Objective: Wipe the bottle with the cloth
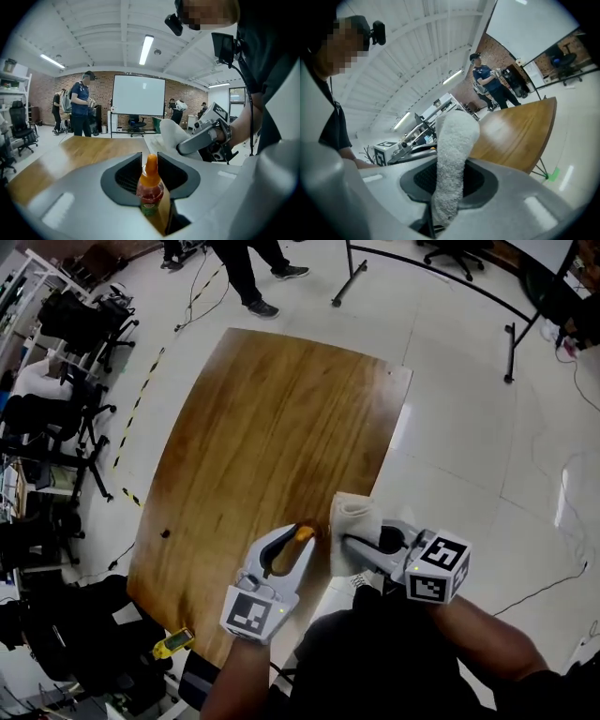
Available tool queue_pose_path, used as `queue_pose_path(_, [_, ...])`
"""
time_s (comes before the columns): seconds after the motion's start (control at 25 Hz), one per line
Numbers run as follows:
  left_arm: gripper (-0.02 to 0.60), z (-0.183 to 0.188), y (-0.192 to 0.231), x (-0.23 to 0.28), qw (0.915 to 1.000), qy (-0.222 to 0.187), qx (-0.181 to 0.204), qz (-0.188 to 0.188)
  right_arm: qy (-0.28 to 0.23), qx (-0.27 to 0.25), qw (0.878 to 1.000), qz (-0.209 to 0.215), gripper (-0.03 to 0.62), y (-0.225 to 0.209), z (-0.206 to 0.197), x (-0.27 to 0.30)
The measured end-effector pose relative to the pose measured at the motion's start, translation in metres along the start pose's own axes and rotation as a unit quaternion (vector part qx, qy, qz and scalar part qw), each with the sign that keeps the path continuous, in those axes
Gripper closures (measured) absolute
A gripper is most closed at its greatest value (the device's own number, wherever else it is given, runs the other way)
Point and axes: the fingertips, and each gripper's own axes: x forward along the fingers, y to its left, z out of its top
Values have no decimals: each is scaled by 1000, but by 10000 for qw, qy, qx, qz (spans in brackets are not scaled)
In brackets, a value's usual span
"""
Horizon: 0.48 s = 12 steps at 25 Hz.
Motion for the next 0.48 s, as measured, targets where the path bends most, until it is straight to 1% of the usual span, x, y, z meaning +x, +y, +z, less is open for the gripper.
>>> queue_pose_path(0.16, [463, -4, 3, -5, 9998, -63, -167, -9, -233, 259, 9991, 228, 520, 10, -11, 22])
queue_pose_path(0.28, [463, -7, 1, -6, 9999, -17, -162, -43, -327, 327, 9983, 341, 520, 11, -13, 30])
queue_pose_path(0.48, [464, -9, -4, -3, 9999, -6, -117, -58, -189, 331, 9990, 236, 520, -7, -26, 38])
